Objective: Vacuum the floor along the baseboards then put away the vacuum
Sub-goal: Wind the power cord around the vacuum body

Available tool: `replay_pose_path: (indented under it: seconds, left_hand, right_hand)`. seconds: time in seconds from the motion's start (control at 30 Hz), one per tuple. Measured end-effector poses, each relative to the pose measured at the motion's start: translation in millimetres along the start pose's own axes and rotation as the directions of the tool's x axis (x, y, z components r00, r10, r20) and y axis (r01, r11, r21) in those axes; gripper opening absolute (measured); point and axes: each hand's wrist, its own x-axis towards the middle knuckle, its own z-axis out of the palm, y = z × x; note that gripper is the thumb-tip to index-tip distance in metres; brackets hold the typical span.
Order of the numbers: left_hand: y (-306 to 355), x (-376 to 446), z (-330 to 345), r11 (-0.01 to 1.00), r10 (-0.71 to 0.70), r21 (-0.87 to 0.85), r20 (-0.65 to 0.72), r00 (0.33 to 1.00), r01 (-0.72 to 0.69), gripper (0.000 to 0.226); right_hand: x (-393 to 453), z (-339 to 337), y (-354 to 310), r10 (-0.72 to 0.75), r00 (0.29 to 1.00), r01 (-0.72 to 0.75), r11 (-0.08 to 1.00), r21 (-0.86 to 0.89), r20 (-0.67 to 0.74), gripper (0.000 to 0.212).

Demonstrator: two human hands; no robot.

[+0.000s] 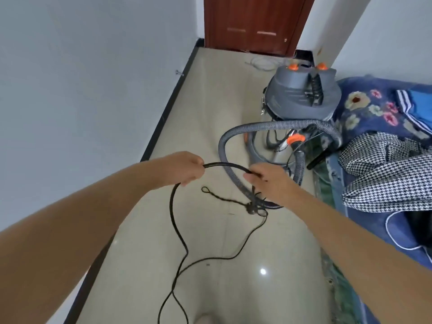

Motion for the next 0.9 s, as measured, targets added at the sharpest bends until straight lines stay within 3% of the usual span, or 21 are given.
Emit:
replay_pose_path:
  seconds: [0.1,0.2,0.27,0.33,0.4,0.53,0.6,0.67,0.73,0.8,0.9]
  left_hand:
    - [-8.3,41.6,-13.7,0.995,-0.097,0.021,0.010,0.995,0.096,0.021]
    - [-29.7,84.1,-2.4,0.978,-0.198,0.061,-0.043,0.979,0.200,0.025]
    - [-39.9,109.7,6.5,0.964,-0.248,0.082,-0.069,0.966,0.253,0.031]
    - [-37.1,132.0,9.0,0.942,-0.270,0.162,-0.160,0.949,0.295,0.032]
    - [-17.9,156.5,6.4,0.900,-0.228,0.309,-0.266,0.937,0.307,0.026]
    - [69.6,216.2,-11.9,0.877,0.020,0.469,-0.258,0.966,0.107,0.019]
    - [122.6,247.1,-28.8,0.878,0.164,0.479,-0.254,0.953,-0.023,0.019]
    - [159.9,277.0,-50.9,0.891,0.230,0.449,-0.316,0.920,-0.069,0.016]
    - [166.3,302.8,-68.4,0.927,0.132,0.373,-0.433,0.892,0.043,0.019]
    - [157.0,321.4,-74.2,0.928,-0.063,0.290,-0.497,0.865,0.235,0.019]
    - [141.6,341.2,-69.1,0.908,-0.306,0.116,-0.475,0.825,0.403,0.024]
  right_hand:
    - [40.5,-44.4,32.0,0.116,0.992,-0.121,0.986,-0.113,-0.050,0.026]
    - [75.9,-78.0,90.5,0.349,0.922,-0.343,0.937,0.064,-0.171,0.029]
    - [92.7,-97.1,126.8,0.493,0.852,-0.465,0.868,0.176,-0.177,0.026]
    - [109.4,-107.3,158.2,0.550,0.827,-0.547,0.835,0.062,-0.111,0.029]
    - [123.7,-114.3,173.4,0.548,0.836,-0.549,0.833,-0.076,-0.026,0.025]
    - [146.2,-144.2,169.2,0.405,0.868,-0.427,0.904,0.016,0.288,0.016]
    - [164.1,-166.2,168.1,0.296,0.904,-0.323,0.946,0.040,0.308,0.017]
    - [185.1,-194.1,170.2,0.219,0.953,-0.236,0.970,0.057,0.209,0.030]
    - [201.4,-219.4,180.1,0.218,0.975,-0.223,0.964,0.147,0.055,0.042]
    - [216.6,-243.0,191.8,0.222,0.973,-0.199,0.940,0.276,-0.056,0.044]
    - [234.4,-263.1,207.3,0.261,0.965,-0.239,0.894,0.380,-0.005,0.030]
